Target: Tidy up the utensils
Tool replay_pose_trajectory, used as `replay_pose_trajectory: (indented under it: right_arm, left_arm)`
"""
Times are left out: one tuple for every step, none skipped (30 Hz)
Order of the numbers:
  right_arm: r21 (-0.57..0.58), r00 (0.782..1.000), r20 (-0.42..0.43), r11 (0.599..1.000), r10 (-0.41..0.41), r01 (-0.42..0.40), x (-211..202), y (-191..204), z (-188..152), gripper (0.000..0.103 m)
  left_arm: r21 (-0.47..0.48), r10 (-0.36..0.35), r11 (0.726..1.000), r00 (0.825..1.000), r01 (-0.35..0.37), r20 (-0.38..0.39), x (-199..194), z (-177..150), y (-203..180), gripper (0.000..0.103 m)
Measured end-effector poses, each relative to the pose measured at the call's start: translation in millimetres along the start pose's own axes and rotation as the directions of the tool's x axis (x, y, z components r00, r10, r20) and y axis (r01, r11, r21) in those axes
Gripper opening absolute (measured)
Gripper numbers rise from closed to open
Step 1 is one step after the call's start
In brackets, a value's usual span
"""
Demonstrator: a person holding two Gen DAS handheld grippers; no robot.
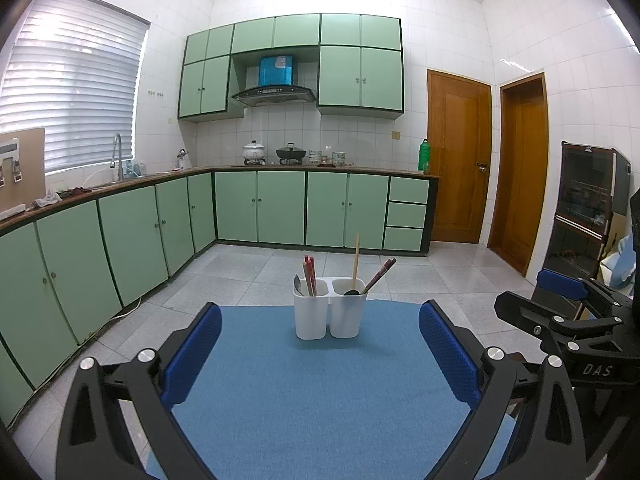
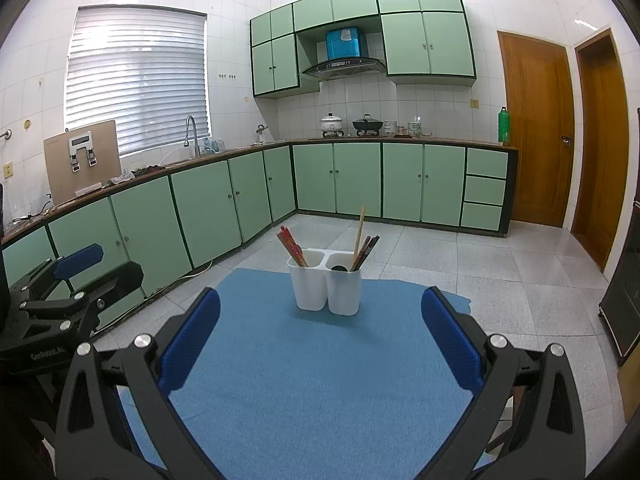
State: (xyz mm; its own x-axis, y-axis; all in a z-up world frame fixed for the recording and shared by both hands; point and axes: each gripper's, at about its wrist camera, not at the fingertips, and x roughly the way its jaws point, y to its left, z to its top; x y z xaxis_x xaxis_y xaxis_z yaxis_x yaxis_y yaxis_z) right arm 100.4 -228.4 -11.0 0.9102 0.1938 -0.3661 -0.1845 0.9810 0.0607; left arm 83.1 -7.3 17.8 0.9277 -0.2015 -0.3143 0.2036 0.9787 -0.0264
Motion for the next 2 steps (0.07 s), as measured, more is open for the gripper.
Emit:
replay_pose_trajectory:
  right_arm:
    - [-0.001,1.0,0.0,1.0,0.0,0.0,-0.1,-0.2,0.5,0.098]
    - [-0.001,1.0,0.0,1.0,0.0,0.0,-0.1,-0.1,0.4,0.098]
  left_arm:
    - [-0.001,0.0,1.0,1.0,0.0,0.0,-0.2,-0.3,0.0,0.097]
    - [-0.001,0.0,1.0,1.0,0.0,0.001,-0.1,0.0,0.1,0.097]
